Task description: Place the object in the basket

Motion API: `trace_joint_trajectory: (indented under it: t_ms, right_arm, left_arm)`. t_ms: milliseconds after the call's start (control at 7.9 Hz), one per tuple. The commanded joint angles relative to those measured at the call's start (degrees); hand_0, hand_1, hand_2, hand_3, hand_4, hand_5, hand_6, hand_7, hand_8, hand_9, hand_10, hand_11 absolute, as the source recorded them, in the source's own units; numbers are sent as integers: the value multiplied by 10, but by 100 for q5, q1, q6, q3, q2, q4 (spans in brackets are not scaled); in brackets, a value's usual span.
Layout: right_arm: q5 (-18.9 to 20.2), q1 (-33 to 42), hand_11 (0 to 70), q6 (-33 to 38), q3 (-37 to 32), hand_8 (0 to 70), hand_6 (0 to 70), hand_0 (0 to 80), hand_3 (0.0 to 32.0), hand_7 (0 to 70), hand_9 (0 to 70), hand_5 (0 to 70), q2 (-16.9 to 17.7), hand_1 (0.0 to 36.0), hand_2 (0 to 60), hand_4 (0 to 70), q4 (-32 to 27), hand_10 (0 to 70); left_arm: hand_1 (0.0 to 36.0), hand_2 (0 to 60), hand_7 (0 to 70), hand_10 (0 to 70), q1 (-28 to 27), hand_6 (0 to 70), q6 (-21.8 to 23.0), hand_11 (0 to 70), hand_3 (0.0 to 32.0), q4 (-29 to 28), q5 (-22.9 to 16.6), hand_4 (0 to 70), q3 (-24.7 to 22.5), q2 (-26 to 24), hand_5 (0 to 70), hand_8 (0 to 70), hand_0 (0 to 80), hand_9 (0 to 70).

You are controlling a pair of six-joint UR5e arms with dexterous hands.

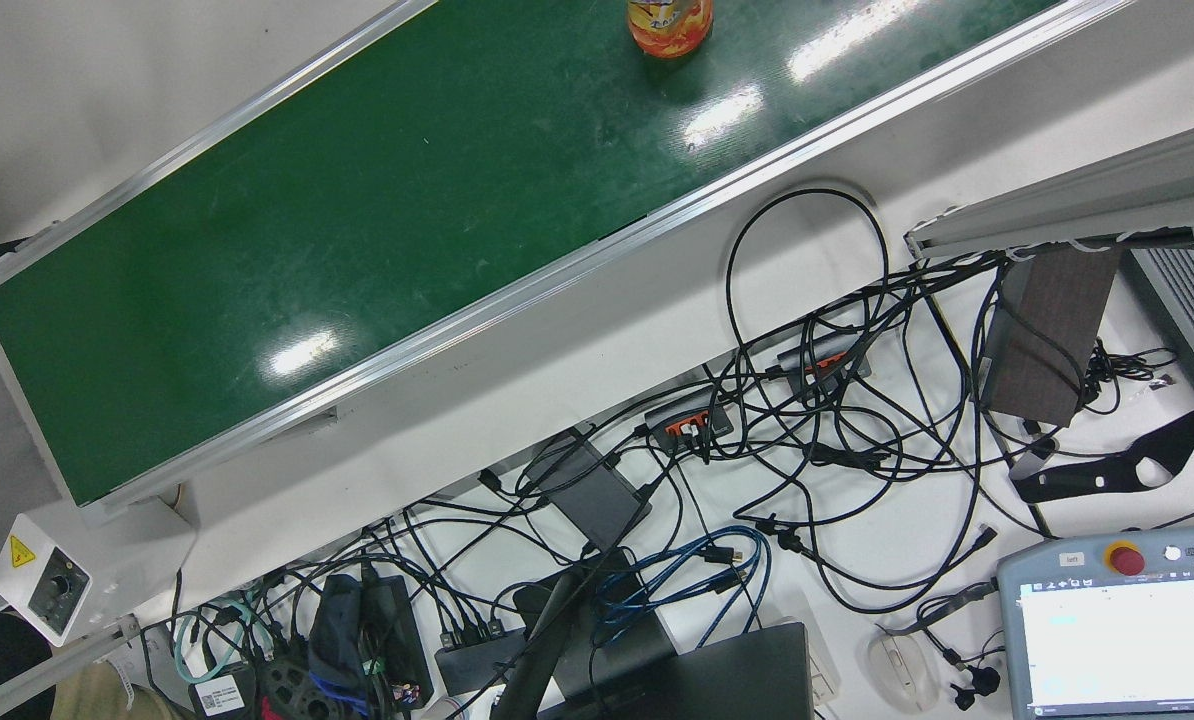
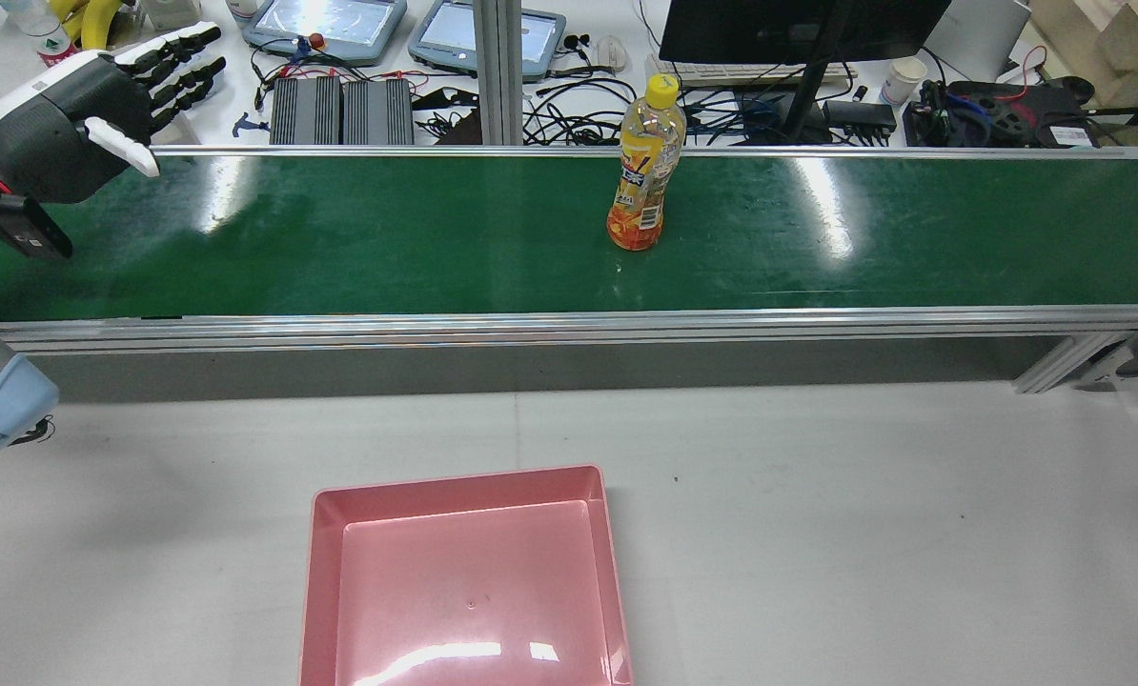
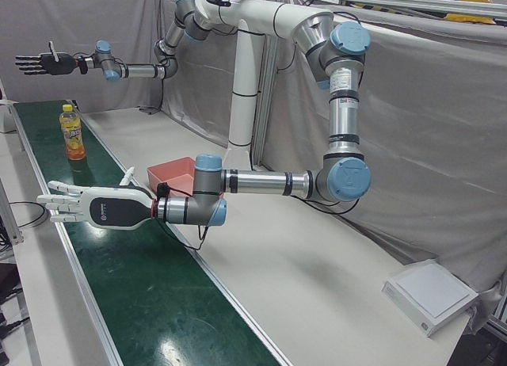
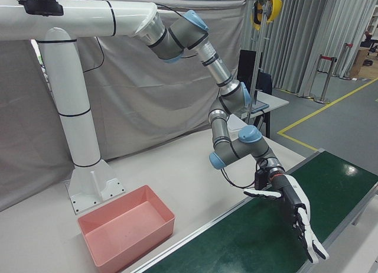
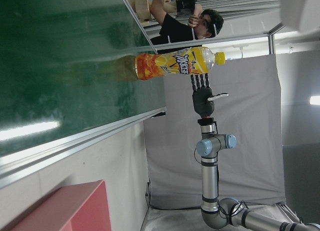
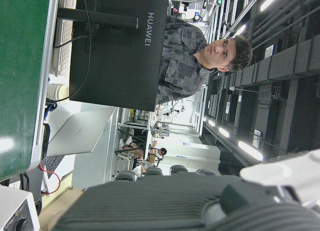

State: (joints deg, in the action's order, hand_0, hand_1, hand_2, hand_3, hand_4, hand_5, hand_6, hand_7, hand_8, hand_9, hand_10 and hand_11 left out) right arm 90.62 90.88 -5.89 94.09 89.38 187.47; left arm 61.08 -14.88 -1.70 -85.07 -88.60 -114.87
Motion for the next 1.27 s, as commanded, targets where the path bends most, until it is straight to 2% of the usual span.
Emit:
trace_joint_trajectory:
  t_ms: [0,253,380,760,1140]
  right_arm:
    - [0,0,0,0,4,0,0,0,0,0,0,0,0,0,0,0,0,0]
    - [0,0,0,0,-5,0,0,0,0,0,0,0,0,0,0,0,0,0]
    - [0,0,0,0,4,0,0,0,0,0,0,0,0,0,0,0,0,0]
    - [0,0,0,0,-5,0,0,0,0,0,0,0,0,0,0,0,0,0]
    - [0,0,0,0,-5,0,0,0,0,0,0,0,0,0,0,0,0,0]
  left_arm:
    - [54,0,20,9,27,0,2,32,18,-6,-1,139,-8,0,115,70,716,93]
    - [60,0,20,12,27,0,2,36,16,-6,-1,141,-8,0,116,72,766,95]
    - [57,0,20,11,35,0,2,35,18,-6,-1,136,-8,0,114,67,728,87]
    - [50,0,18,13,27,0,2,36,18,-6,-1,134,-8,0,128,70,683,91]
    - [50,0,18,14,27,0,11,37,18,-6,-9,135,-17,-9,138,71,677,92]
